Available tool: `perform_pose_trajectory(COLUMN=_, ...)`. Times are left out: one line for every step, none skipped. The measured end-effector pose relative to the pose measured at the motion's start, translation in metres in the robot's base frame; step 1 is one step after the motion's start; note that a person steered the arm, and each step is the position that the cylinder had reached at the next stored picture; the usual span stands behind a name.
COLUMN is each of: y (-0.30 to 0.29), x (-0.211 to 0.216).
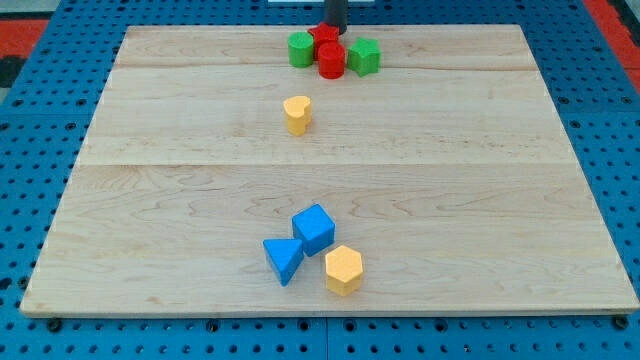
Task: Slide the green star towards the top left
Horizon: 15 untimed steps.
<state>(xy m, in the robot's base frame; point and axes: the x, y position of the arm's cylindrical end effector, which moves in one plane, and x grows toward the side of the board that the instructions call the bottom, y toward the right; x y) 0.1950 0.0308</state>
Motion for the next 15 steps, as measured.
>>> perform_pose_trajectory(y=0.053, x=0.004)
perform_pose_trajectory(y=0.054, x=0.011)
perform_pose_trajectory(y=0.053, x=0.02)
perform_pose_trajectory(y=0.039, x=0.047)
perform_pose_trajectory(y=0.021, x=0.071)
perform_pose_trajectory(y=0.004, x=0.092)
perform_pose_trajectory(y=0.026, x=0.093)
perform_pose_trajectory(y=0.064, x=0.108)
perform_pose_trajectory(y=0.025, x=0.11)
perform_pose_trajectory(y=-0.025, x=0.113)
perform_pose_trajectory(y=-0.01, x=0.13)
perform_pose_trajectory(y=-0.024, x=0.138)
perform_pose_trajectory(y=-0.09, x=0.134)
perform_pose_trajectory(y=-0.161, x=0.127)
perform_pose_trajectory(y=-0.202, x=0.102)
